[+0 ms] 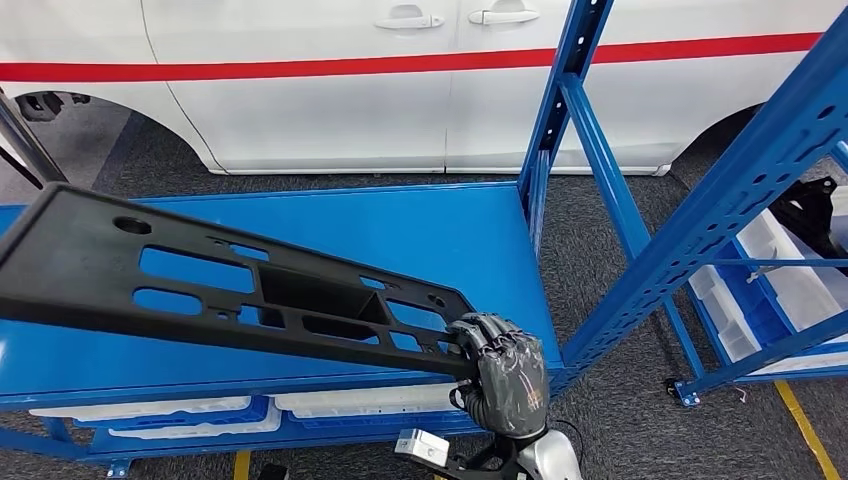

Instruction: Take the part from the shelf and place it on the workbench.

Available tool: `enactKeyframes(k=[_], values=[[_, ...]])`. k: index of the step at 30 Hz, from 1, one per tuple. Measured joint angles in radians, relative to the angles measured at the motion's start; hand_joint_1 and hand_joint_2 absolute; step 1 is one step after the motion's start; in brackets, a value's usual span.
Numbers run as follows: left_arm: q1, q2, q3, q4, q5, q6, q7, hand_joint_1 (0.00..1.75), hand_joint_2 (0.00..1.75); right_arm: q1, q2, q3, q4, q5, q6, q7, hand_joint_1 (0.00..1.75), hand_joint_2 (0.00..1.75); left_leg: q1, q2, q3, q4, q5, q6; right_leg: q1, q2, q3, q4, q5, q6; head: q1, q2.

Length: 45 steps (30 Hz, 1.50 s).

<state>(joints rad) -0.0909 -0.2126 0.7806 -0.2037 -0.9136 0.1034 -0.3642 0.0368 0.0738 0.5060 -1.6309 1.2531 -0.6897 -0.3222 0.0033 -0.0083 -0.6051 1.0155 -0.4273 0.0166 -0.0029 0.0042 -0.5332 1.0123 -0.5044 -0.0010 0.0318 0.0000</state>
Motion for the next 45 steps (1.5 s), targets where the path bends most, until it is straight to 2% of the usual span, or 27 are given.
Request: enactKeyframes(k=[6, 14, 18, 25, 32, 45], values=[[0.005, 0.0, 0.021, 0.0, 0.006, 0.004, -0.007, 0.0, 0.0, 0.083, 0.032, -0.025, -0.118, 0.025, 0.0, -0.055, 1.75, 1.75, 0.0, 0.0, 0.001, 0.0, 0.0, 0.0, 0.0, 0.0, 0.001, 0.0, 0.0, 0.0, 0.0, 0.0], [0.007, 0.001, 0.035, 0.0, -0.01, 0.001, -0.012, 0.0, 0.0, 0.12, 0.047, -0.042, -0.168, 0.045, 0.0, -0.082, 1.75, 1.75, 0.0, 0.001, 0.001, 0.0, 0.0, 0.0, 0.0, 0.0, 0.001, 0.0, 0.0, 0.0, 0.0, 0.0], [0.007, 0.002, 0.039, 0.0, -0.019, -0.017, -0.027, 0.0, 1.75, 0.119, 0.047, -0.043, -0.165, 0.054, 0.001, -0.057, 1.75, 1.75, 0.0, 0.001, 0.001, 0.0, 0.0, 0.0, 0.0, 0.0, 0.001, 0.0, 0.0, 0.0, 0.0, 0.0], [0.01, 0.004, 0.04, 0.0, -0.032, -0.029, -0.049, 0.0, 1.75, 0.118, 0.047, -0.043, -0.145, 0.026, 0.001, -0.047, 1.75, 1.75, 0.0, 0.001, 0.001, 0.0, 0.0, 0.0, 0.0, 0.0, 0.001, 0.0, 0.0, 0.0, 0.0, 0.0], [0.012, 0.005, 0.043, 0.0, -0.033, 0.031, 0.024, 0.0, 1.75, 0.114, 0.047, -0.043, -0.126, 0.015, 0.001, -0.049, 1.75, 1.75, 0.0, 0.001, 0.001, 0.0, 0.0, 0.0, 0.0, 0.0, 0.001, 0.0, 0.0, 0.0, 0.0, 0.0], [0.012, 0.005, 0.043, 0.0, -0.046, 0.055, 0.033, 0.0, 1.75, 0.111, 0.047, -0.043, -0.106, -0.004, 0.001, -0.043, 1.75, 1.75, 0.0, 0.001, 0.001, 0.0, 0.0, 0.0, 0.0, 0.0, 0.001, 0.0, 0.0, 0.0, 0.0, 0.0]])
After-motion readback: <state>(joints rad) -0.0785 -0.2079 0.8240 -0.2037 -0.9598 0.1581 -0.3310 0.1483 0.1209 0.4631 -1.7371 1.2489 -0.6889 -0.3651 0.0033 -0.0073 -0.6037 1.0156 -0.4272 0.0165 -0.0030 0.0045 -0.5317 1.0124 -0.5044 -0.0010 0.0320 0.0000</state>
